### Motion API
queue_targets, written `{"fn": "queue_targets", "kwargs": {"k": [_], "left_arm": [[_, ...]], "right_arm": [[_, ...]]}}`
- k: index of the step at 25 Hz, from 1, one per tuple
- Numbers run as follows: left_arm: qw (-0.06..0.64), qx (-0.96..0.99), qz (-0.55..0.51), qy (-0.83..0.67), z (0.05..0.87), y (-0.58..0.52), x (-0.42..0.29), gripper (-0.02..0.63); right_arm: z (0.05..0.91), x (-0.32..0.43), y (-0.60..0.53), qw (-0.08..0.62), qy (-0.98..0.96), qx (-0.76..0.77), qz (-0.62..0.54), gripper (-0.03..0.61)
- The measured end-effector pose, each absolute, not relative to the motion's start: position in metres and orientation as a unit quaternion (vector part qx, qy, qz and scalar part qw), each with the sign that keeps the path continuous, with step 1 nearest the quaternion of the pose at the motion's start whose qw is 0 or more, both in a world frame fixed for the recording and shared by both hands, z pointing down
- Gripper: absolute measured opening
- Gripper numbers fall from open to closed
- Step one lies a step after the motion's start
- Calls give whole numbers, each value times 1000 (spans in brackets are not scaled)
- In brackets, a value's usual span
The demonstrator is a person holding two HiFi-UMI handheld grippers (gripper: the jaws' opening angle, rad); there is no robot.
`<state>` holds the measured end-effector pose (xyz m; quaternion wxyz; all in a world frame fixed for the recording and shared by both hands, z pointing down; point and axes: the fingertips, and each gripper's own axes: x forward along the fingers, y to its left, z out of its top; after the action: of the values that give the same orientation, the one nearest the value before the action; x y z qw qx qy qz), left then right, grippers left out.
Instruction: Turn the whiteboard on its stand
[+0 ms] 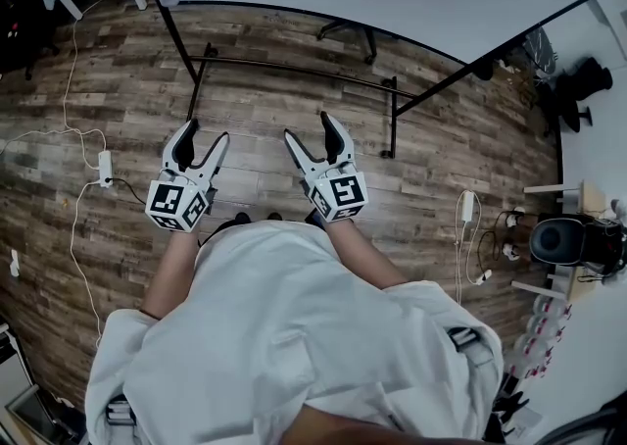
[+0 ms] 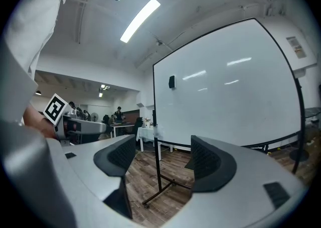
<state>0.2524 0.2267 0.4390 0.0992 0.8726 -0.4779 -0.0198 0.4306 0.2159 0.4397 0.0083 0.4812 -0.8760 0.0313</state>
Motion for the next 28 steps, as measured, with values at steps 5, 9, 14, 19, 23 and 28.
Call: {"fn": "queue_targets", "kwargs": {"k": [5,9,14,19,23,28], "left_arm": [[93,875,-5,-475,441,222,260,282],[84,868,-15,-490,440,222,260,282],[81,866,-17,-494,444,225,269,282],[84,859,-26,-505,447,234,274,282],[97,853,-22,-513,454,235,270,282],[90,844,-31,-527,453,222,257,282]], "right_arm": [[440,441,213,8,-870,492,26,322],[445,448,214,17,-872,489,26,322],[450,458,214,16,-873,488,24,312],[456,466,215,19,-874,485,21,284],[463,470,212,22,-875,483,33,284],[463,465,194,20,-876,480,36,284]]}}
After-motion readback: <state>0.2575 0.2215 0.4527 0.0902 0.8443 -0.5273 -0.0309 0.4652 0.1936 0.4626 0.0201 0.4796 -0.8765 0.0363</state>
